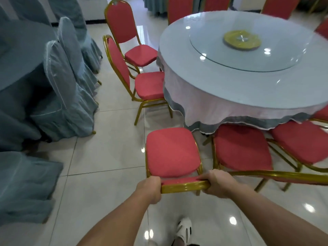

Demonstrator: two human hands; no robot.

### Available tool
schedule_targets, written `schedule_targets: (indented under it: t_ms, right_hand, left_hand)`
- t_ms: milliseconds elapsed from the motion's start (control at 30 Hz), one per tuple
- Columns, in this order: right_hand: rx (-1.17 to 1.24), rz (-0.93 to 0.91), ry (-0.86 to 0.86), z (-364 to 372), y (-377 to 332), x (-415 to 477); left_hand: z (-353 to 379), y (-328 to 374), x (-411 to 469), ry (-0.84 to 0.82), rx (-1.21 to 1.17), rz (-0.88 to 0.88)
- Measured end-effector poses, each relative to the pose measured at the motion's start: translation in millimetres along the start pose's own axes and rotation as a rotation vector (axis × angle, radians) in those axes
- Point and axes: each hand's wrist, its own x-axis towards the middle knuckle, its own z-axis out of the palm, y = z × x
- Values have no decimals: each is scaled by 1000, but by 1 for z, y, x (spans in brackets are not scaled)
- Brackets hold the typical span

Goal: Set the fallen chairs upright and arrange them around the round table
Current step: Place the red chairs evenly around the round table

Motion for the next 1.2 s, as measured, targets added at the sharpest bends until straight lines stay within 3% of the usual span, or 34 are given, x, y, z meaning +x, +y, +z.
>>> schedule_targets:
  t_ms: [167,333,500,767,1000,1200]
  right_hand:
    - [-4,-49,50,-12,-35,36]
    - [159,-95,9,-20,-57,69]
    - [228,-85,11,-27,-65,83]
    - [106,120,182,-17,-83,73]
    - [185,340,216,-4,-128,67]
    - [287,401,262,8,-199,65]
  left_hand:
    - [-36,-43,14,61,-59,-57]
    - [-68,-81,25,122,-164,-51]
    - [-78,-86,36,117,-177,-21]
    - [-76,-82,59,-36,-51,47]
    - [-80,-110,59,-59,-16,131]
    - [-99,-164,53,-64,48,228]
